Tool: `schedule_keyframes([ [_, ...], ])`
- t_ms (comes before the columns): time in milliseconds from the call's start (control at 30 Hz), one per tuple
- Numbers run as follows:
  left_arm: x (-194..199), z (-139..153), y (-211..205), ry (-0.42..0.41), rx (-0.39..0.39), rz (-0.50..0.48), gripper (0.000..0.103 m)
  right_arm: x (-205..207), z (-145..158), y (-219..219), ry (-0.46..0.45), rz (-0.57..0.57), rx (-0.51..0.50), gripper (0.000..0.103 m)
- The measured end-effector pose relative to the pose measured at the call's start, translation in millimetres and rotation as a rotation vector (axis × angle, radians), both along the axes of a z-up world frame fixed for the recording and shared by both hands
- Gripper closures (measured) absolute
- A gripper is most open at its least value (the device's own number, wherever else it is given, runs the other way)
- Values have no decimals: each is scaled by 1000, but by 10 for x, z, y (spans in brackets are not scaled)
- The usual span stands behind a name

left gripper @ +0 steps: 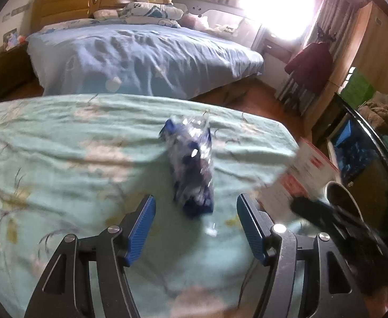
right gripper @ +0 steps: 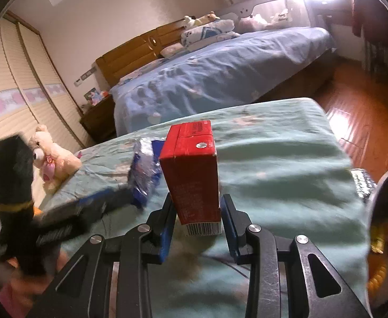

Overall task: Collect trash
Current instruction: 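Grasp the blue-white wrapper with the left tool while the right tool grasps the red-white carton, then carry the blue wrapper and red-white carton over the black bin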

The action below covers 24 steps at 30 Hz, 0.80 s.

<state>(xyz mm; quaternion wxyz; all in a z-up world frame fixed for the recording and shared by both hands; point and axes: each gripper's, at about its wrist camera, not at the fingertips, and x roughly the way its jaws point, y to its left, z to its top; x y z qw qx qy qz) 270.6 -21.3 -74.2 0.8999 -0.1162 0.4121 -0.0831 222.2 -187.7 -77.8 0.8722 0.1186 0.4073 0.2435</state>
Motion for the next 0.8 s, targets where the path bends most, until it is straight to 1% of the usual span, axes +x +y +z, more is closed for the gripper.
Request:
schedule_keyframes([
  [67, 122, -32, -76, -7, 33, -9, 41, -36, -2, -63, 4, -12, -1, 69],
  [133, 242, -93, -152, 7, 71, -20, 44, -67, -14, -97, 9, -17, -9, 69],
  [200, 327, -152, -205, 24, 82, -42, 62, -72, -24, -107, 12, -18, -12, 69],
  [233, 366, -190, -222, 40, 87, -53, 68, -67, -25, -108, 12, -19, -13, 69],
  [300, 364, -165, -237, 25, 86, -51, 70, -57, -19, -85, 10, -18, -20, 69],
  [367, 313, -126, -222, 13, 84, -55, 72, -38, -19, -65, 8, -20, -26, 66],
  [467, 103, -72, -184, 1, 66, -56, 73, 18, -54, -37, 20, -27, -33, 64],
  [500, 16, -51, -149, -1, 56, -54, 73, 44, -69, -24, 25, -32, -35, 63],
  [533, -64, -42, -128, 0, 42, -52, 73, 56, -81, -18, 28, -33, -34, 60],
  [600, -200, -44, -82, 7, 14, -48, 73, 102, -98, -1, 37, -35, -28, 60],
  [667, -317, -41, -49, 11, -3, -45, 73, 118, -99, -2, 34, -42, -24, 60],
  [733, -399, -26, -37, 13, -11, -47, 73, 99, -93, -9, 28, -53, -25, 70],
  [800, -473, 10, -34, 12, -21, -49, 73, 50, -73, -36, 21, -62, -22, 71],
])
